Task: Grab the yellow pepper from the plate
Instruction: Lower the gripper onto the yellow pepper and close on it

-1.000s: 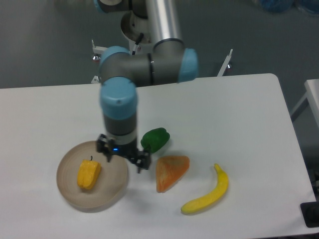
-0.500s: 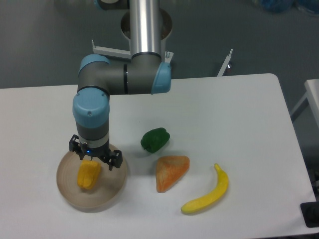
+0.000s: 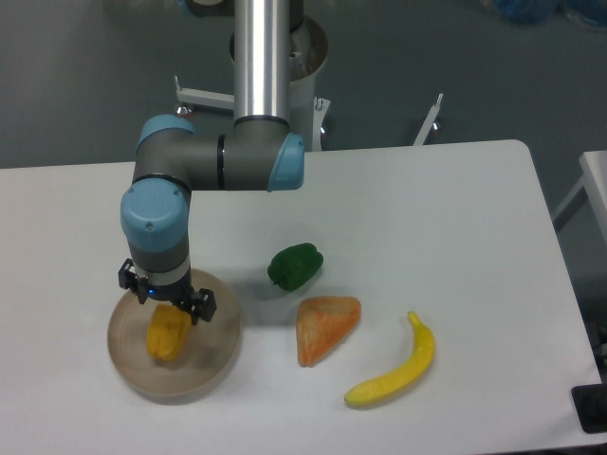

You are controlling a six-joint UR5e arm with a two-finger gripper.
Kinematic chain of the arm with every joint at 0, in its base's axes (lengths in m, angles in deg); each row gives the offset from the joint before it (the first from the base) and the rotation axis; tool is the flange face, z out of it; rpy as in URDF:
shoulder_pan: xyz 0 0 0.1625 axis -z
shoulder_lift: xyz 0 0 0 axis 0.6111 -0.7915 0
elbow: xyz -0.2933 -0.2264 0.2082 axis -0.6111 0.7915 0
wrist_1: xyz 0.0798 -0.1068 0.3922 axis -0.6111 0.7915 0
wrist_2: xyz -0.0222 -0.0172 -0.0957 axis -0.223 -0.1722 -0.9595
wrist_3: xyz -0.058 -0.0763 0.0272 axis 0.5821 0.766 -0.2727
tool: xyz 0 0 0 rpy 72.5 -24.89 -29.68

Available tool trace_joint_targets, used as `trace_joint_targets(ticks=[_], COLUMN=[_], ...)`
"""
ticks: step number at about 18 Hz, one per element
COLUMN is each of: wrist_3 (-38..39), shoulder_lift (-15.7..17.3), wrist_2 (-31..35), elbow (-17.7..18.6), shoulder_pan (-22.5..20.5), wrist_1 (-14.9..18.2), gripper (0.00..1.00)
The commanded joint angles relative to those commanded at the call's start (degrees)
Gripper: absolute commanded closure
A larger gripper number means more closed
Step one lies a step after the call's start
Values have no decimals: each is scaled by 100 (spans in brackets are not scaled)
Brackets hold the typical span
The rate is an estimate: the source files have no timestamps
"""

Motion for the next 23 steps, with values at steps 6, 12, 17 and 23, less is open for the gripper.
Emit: trace_joint_targets(ticks=[6,12,17,23], wrist_3=[-35,-96,-123,-237], shoulder_lift=[-70,-114,-114,-44], wrist_2=[26,44,35,35], elbow=[0,0,-17,-9], shoulder_pan=[35,44,35,0], wrist_1=[-26,-132,-132,-141], gripper=[0,30,53,53])
